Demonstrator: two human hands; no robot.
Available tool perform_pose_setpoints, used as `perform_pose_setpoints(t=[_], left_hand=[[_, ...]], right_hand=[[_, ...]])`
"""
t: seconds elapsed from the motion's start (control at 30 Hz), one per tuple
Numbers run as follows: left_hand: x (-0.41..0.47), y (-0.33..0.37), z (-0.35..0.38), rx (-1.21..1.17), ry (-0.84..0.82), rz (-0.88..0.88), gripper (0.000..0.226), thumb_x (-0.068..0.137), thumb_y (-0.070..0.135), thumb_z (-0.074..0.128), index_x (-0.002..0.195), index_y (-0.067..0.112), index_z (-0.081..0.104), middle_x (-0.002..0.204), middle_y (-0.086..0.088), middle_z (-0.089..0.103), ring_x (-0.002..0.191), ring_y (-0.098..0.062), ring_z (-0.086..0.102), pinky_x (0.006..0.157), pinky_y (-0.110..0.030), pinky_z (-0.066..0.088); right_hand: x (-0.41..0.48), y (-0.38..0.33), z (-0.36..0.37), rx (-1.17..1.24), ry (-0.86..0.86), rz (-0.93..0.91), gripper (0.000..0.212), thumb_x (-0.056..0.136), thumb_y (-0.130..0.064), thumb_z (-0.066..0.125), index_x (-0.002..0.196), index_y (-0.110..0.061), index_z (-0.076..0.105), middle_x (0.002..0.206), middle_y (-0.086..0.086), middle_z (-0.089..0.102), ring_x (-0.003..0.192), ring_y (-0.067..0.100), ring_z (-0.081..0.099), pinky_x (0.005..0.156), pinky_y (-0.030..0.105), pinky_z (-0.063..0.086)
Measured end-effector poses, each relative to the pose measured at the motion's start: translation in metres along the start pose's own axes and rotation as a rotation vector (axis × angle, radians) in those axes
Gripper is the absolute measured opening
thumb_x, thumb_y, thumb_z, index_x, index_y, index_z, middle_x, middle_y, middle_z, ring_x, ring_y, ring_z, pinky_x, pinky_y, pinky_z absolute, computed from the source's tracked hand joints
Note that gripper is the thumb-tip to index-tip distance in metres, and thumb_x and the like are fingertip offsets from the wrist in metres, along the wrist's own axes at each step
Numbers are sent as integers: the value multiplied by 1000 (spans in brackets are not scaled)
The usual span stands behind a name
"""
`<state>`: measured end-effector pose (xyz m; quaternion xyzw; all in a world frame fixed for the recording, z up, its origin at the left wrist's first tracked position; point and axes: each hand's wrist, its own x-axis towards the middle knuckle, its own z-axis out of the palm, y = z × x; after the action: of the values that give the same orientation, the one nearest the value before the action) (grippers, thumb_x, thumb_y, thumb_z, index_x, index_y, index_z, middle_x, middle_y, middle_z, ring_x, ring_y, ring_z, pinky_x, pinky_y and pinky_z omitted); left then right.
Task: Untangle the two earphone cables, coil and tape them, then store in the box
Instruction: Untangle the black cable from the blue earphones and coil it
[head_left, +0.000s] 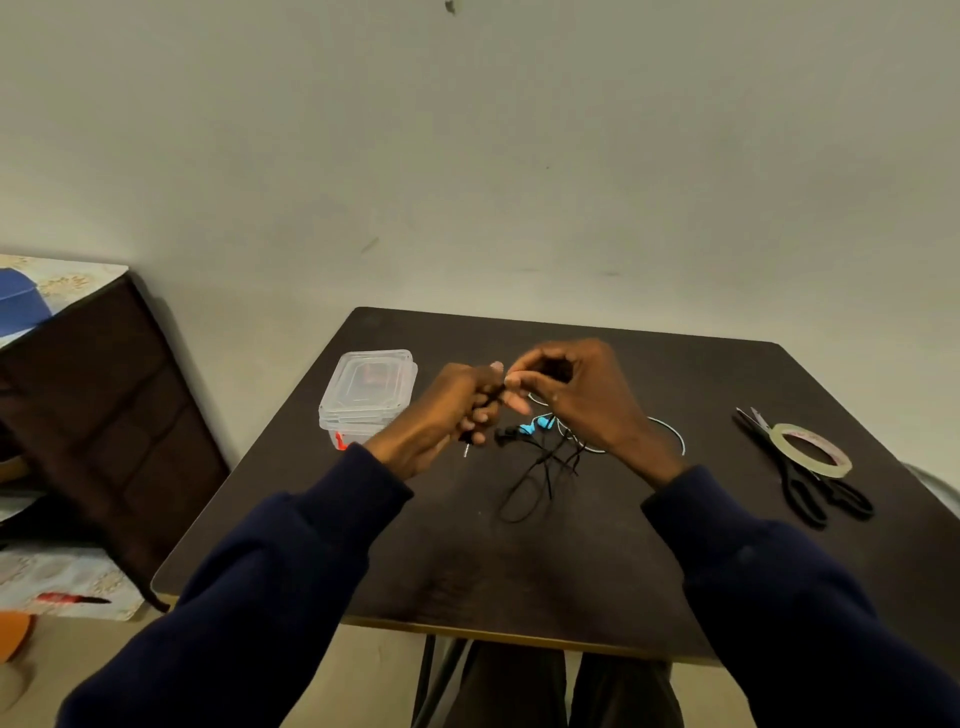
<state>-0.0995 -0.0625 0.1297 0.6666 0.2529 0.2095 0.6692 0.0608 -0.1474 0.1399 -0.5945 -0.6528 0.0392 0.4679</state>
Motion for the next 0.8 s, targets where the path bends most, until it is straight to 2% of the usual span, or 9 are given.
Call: perform_pose_setpoints(t=[0.07,0.17,0.27,0.33,0.4,0.47,0.53,0.63,0.8], left_hand=[[-3,4,-5,-110,-94,-48,42,108,27,36,81,6,60,55,2,30,47,-8,23,45,-21,30],[-10,6,-16,-451,-351,-110,36,109,23,33,81,11,53,60,3,38,49,-5,20,46,-18,31],[-19,10,-23,-632,-466,-58,31,107,13,33,88,10,58,68,0,51,48,-4,36,55,-21,45],[-24,18,-19,-668,-417,49,28,103,8,40,90,8,65,78,-4,62,57,-10,58,67,-28,57],[-24,24,-16,-711,-343,178,24,98,7,43,96,5,67,100,-14,73,82,-22,73,85,-36,60],[-18,28,-13,-730,-335,275,24,100,8,38,107,1,60,128,-23,65,116,-33,66,104,-41,51],[-10,26,-13,-721,-302,346,25,103,9,35,114,1,55,142,-26,53,133,-37,53,114,-44,40],[2,13,-17,-650,-154,398,26,101,12,40,119,1,55,143,-26,52,135,-37,51,120,-48,30],[12,-7,-17,-563,-24,354,29,107,10,34,127,-5,51,137,-26,58,130,-38,55,119,-52,30]], right_hand=[[4,2,4,49,2,5,6,84,-14,77,88,-9,78,82,-2,77,76,9,73,72,29,60],[11,1,7,131,23,9,9,86,-16,75,91,-8,78,86,0,77,80,12,74,76,27,60],[17,7,8,275,80,91,14,89,-17,73,95,-5,77,87,9,76,82,21,73,77,30,59],[15,9,16,364,44,154,16,90,-17,71,98,-4,76,87,18,75,83,30,72,78,42,57],[8,12,31,488,-29,221,11,93,-12,68,93,-6,76,82,17,74,71,31,66,66,47,56],[0,8,42,530,-105,290,17,95,-10,64,83,-10,76,69,6,71,56,14,54,50,27,45],[-6,2,45,520,-215,322,17,97,-16,63,86,-16,76,73,8,71,53,9,49,48,19,38],[-12,-2,34,485,-327,286,21,98,-24,61,101,-9,76,80,14,72,53,13,48,48,20,37],[-26,-1,12,356,-403,262,24,99,-25,60,102,-7,76,72,12,71,47,14,44,46,20,36]])
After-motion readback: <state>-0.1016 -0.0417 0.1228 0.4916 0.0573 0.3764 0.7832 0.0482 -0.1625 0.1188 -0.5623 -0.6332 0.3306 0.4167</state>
